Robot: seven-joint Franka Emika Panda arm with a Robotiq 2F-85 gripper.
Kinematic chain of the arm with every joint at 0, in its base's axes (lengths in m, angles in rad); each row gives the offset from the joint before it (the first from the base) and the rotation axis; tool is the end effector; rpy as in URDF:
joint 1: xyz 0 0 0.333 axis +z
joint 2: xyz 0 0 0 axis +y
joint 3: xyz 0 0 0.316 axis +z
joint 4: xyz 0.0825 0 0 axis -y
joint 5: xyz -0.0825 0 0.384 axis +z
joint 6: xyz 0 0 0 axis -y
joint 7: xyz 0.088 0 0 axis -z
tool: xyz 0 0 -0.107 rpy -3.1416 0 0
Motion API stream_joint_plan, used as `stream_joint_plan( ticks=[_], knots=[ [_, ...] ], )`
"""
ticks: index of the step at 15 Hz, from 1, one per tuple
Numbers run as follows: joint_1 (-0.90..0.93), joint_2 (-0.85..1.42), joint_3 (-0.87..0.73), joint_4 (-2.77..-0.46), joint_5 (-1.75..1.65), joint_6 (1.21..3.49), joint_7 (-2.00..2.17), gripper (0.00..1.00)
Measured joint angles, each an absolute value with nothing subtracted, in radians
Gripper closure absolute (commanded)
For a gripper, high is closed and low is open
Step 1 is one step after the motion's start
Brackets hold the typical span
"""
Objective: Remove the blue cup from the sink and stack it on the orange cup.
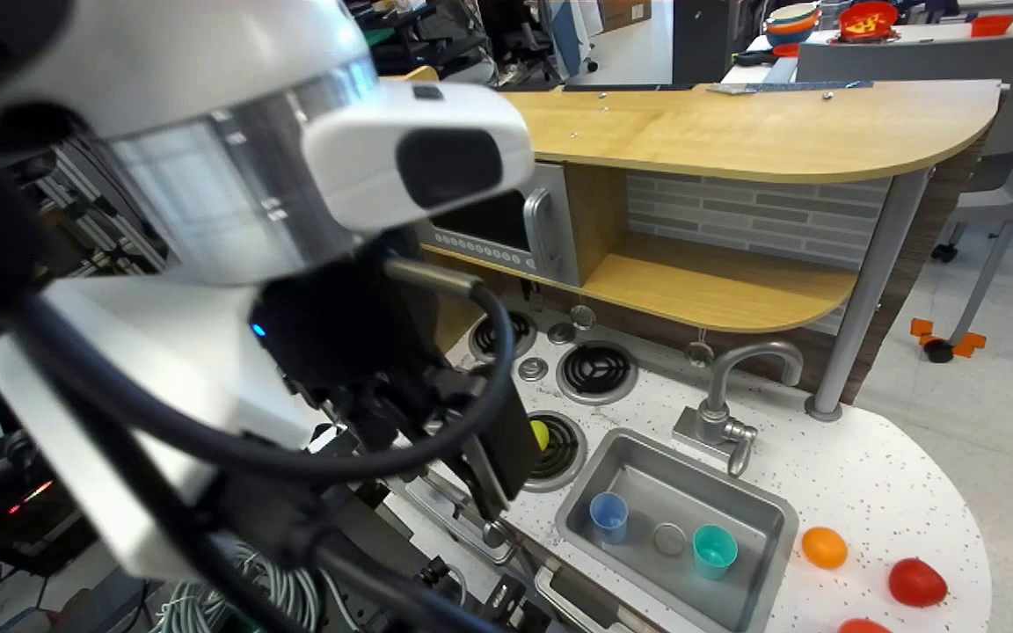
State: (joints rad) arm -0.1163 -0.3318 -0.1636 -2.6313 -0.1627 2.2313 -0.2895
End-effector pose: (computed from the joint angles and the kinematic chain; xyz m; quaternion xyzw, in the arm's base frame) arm 0.3812 -0.1121 0.3501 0.9968 0.0622 -0.0432 0.0249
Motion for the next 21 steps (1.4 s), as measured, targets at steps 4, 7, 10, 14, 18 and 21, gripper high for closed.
stream_joint_plan(
  ticks=[4, 7, 10, 14, 18, 21],
  knots=[
    [-0.117, -0.160, -0.185, -2.608, -0.162, 2.361, -0.342, 0.00],
    [-0.117, -0.028, -0.184, -2.573, -0.155, 2.463, -0.361, 0.00],
    [-0.121, 0.108, -0.181, -2.522, -0.139, 2.565, -0.361, 0.00],
    [-0.130, 0.277, -0.156, -2.424, -0.095, 2.620, -0.356, 0.00],
    [-0.132, 0.424, -0.137, -2.311, -0.090, 2.623, -0.331, 0.00],
    [-0.133, 0.513, -0.134, -2.237, -0.091, 2.623, -0.319, 0.00]
  ],
)
